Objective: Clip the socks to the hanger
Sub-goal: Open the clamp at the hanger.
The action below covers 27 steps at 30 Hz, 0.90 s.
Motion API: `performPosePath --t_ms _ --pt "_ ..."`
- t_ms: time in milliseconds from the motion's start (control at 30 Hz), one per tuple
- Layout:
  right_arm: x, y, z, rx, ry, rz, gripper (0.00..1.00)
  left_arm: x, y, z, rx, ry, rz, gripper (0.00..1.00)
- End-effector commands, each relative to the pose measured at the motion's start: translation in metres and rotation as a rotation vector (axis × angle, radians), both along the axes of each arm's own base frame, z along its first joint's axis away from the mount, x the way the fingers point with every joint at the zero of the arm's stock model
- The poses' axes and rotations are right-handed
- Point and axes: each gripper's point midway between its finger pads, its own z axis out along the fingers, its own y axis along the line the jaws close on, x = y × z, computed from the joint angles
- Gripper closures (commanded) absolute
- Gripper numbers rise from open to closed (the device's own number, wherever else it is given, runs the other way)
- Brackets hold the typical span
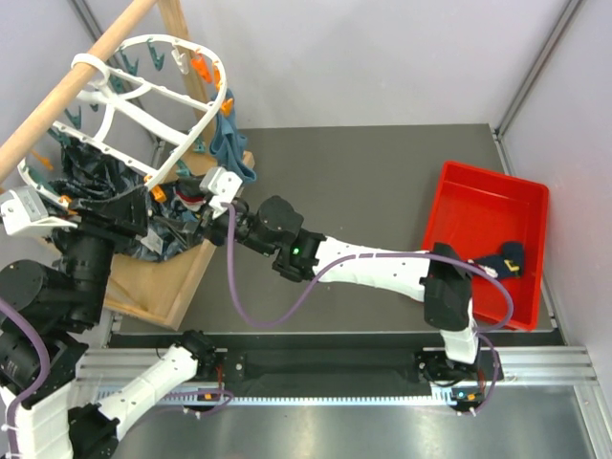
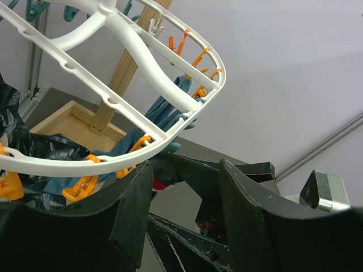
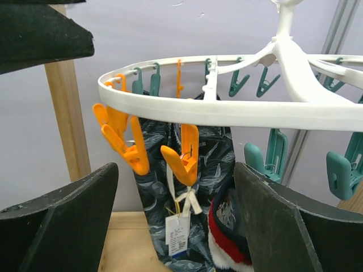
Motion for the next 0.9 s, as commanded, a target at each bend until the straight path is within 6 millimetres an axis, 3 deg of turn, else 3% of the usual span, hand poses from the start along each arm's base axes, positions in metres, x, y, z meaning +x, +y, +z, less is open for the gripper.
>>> performPosePath --t_ms 0,267,500,867 --pt "-0.005 -0.005 0.04 0.111 -0.046 -0.048 0.18 -0.002 0.002 0.003 -0.012 0.006 0.007 0.45" --pt "0.002 0.001 0.029 0.116 -0.014 -0.075 0.27 -0.002 0.002 0.005 -0.032 0.021 0.01 0.45" --pt "0.006 0.007 0.03 0.157 0.008 -0.077 0.34 -0.004 0.002 0.015 -0.09 -0.003 0.0 0.32" --pt "0.009 0.018 0.019 0.164 0.043 -0.065 0.46 -0.008 0.001 0.011 -0.095 0.01 -0.016 0.32"
